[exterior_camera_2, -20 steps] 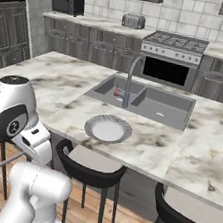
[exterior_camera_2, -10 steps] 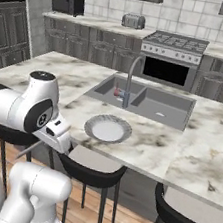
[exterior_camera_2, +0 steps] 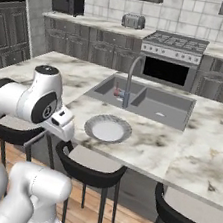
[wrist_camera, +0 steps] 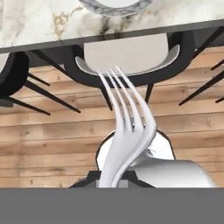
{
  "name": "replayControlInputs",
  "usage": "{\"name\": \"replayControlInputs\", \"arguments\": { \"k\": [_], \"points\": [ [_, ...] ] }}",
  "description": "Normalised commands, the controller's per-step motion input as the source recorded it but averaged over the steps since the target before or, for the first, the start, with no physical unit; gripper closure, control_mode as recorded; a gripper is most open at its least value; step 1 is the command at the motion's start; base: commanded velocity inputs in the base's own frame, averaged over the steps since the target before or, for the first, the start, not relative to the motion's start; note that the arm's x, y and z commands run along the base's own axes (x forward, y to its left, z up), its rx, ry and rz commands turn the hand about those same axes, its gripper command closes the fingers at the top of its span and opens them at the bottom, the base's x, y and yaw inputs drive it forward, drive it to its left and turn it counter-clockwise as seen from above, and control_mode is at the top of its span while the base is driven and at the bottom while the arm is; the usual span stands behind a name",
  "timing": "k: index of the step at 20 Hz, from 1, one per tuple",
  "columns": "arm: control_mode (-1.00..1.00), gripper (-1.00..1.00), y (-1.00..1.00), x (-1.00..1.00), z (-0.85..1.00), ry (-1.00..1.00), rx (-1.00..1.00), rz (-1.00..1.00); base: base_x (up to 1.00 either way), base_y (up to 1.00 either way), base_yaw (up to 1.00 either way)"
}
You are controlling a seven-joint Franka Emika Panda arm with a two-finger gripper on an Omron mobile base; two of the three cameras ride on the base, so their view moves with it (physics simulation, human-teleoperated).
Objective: Take the fork and place it on the left side of the plate. Then take the spoon and place it on the right side of the plate. Make sure they're directly next to the plate.
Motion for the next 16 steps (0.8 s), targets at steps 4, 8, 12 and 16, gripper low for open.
{"name": "replayControlInputs", "arguments": {
  "k": [4, 8, 12, 16],
  "points": [
    [-1.00, 1.00, 0.25, 0.73, 0.00, -0.03, 0.00, 0.15, 0.00, 0.00, 0.00],
    [-1.00, 1.00, 0.14, 0.80, -0.06, -0.03, -0.01, 0.25, 0.00, 0.00, 0.00],
    [-1.00, 1.00, 0.04, 0.83, -0.20, 0.00, -0.04, 0.32, 0.00, 0.00, 0.00],
    [-1.00, 1.00, 0.04, 0.76, -0.23, 0.00, -0.08, 0.31, 0.00, 0.00, 0.00]
  ]
}}
